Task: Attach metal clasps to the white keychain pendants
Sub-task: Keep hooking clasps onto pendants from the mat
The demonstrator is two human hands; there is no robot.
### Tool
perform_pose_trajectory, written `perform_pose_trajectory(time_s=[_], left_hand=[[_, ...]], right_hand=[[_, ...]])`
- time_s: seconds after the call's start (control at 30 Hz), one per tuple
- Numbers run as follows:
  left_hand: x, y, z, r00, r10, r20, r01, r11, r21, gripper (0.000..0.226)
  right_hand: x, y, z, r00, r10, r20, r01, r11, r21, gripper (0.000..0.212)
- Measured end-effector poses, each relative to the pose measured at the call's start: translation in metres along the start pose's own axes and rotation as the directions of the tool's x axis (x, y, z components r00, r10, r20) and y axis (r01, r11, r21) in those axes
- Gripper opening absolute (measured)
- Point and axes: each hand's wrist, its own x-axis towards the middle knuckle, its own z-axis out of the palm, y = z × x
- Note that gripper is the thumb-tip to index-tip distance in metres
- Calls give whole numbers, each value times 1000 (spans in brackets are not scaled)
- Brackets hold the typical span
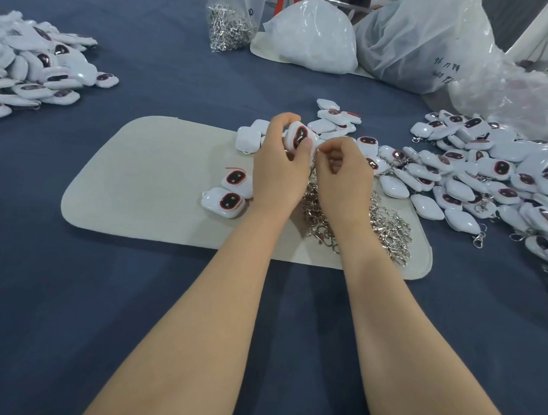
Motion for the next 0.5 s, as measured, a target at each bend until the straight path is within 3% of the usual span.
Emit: perform_pose_trajectory(time_s=[0.27, 0.5], left_hand=[[4, 2, 0, 943, -332, 18, 314, 874, -372, 14], [6, 0, 0, 876, -471, 108, 466, 764, -446, 34]], right_hand=[[3, -2, 0, 996, 91, 20, -92, 988, 121, 16], [1, -5, 1, 996, 61, -58, -53, 991, 124, 11]])
